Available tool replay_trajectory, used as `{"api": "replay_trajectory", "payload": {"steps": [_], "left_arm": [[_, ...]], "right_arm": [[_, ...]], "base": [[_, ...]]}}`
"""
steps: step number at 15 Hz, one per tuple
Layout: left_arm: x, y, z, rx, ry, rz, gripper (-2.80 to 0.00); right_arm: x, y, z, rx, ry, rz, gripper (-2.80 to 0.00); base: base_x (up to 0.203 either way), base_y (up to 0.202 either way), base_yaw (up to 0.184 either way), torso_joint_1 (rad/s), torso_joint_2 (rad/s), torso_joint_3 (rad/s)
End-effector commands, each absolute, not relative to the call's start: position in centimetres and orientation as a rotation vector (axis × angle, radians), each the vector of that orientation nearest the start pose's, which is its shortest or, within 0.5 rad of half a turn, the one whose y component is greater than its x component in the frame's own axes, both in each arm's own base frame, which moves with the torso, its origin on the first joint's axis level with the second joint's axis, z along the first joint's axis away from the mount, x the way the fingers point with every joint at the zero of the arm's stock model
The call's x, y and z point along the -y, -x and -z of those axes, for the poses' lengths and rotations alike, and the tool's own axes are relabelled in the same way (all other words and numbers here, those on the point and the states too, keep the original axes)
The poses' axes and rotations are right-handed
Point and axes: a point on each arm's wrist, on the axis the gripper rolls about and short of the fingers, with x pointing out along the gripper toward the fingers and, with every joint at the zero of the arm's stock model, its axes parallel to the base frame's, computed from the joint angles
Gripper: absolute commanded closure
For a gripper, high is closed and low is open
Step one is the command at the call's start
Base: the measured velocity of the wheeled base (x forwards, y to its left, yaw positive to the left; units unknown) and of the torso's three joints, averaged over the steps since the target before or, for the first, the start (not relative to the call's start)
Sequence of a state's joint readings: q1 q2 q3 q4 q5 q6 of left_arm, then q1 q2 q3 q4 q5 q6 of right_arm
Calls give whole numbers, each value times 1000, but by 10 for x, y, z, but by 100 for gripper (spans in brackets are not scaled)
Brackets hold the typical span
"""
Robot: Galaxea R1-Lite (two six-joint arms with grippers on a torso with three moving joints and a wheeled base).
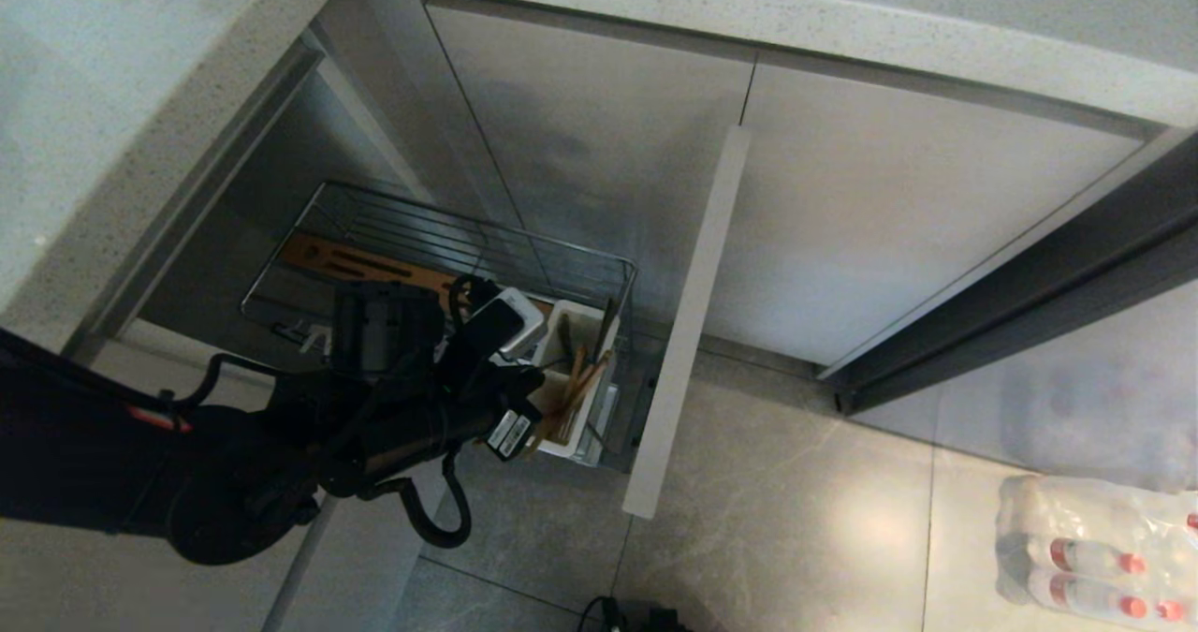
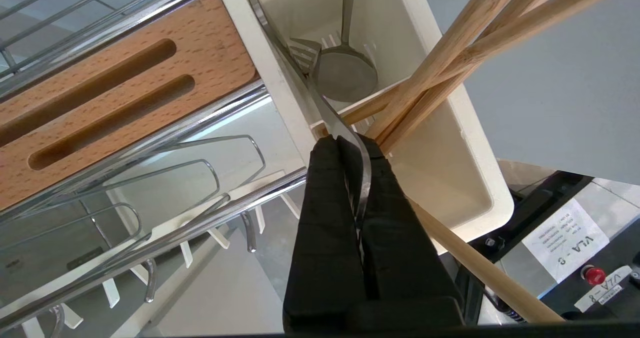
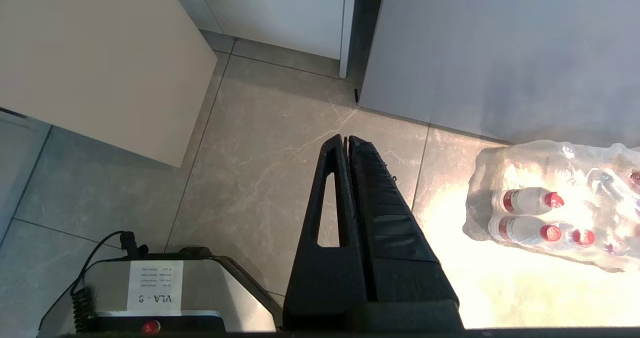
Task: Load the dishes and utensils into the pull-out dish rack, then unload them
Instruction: Take the fork out of the cupboard
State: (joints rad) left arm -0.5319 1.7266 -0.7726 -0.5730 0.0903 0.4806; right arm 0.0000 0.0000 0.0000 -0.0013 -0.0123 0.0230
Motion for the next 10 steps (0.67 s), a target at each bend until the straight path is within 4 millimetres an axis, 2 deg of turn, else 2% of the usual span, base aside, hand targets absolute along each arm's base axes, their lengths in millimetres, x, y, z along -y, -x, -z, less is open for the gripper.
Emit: {"api": "replay_trajectory", "payload": {"steps": [1, 3, 10], "left_arm": [[152, -262, -159, -253, -589, 518, 0], [152, -260, -163, -240, -584, 518, 0], [141, -223, -213, -77, -562, 442, 0]], "right_arm": [[0, 23, -76, 0, -23, 12, 0], [0, 23, -76, 0, -23, 12, 0], [0, 23, -76, 2, -23, 12, 0]], "base": [[0, 0, 0, 0, 0, 0], [0, 0, 0, 0, 0, 0], [0, 0, 0, 0, 0, 0]]}}
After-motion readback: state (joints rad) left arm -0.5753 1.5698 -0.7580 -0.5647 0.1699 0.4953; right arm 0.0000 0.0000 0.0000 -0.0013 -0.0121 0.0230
